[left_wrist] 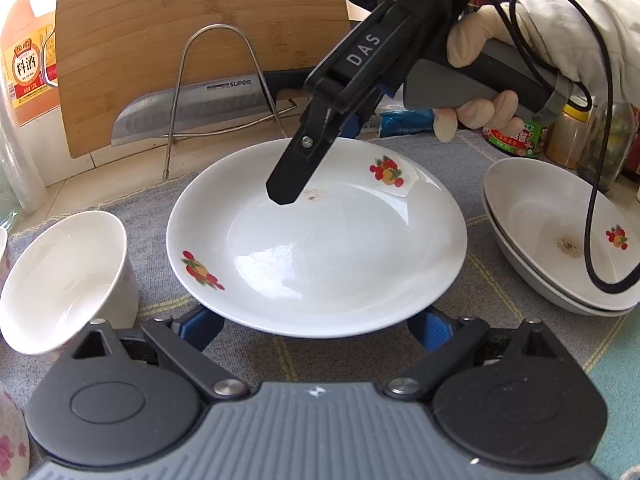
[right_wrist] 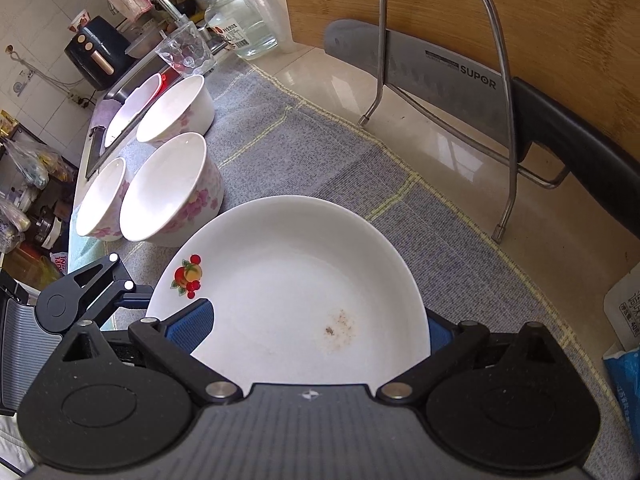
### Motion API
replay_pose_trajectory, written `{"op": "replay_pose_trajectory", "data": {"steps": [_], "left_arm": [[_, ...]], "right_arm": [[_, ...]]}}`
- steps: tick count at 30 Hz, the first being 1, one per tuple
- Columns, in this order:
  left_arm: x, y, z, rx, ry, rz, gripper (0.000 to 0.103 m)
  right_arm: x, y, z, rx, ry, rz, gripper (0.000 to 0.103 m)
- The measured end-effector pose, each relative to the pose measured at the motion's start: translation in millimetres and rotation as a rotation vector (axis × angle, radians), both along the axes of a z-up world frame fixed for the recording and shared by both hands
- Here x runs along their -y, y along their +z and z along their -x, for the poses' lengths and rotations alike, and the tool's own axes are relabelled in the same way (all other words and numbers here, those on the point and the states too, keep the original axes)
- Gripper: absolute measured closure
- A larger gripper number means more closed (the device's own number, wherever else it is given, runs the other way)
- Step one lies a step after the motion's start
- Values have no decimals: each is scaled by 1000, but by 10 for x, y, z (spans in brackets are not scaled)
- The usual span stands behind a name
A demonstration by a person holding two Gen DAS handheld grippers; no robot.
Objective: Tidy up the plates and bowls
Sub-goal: 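Close the right gripper on the flowered plate's rim and lift it, then carry the flowered plate with the right gripper over the plate stack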
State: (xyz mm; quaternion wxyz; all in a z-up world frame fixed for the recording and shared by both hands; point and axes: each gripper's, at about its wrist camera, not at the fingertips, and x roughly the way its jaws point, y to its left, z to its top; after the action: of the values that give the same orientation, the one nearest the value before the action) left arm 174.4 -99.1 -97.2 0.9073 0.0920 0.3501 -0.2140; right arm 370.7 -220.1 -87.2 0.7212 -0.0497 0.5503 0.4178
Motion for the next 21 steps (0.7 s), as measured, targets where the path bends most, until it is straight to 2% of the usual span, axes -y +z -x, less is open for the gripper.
{"op": "replay_pose_trajectory", "data": {"steps": [12,21], "left_arm": [[-14,230,189,13,-48,-14,6],[83,404,370,38,-119,-18,6]], "right_arm": [[57,261,354,52,-45,-28,0],[272,390,675,85,-107,-44,0]]}}
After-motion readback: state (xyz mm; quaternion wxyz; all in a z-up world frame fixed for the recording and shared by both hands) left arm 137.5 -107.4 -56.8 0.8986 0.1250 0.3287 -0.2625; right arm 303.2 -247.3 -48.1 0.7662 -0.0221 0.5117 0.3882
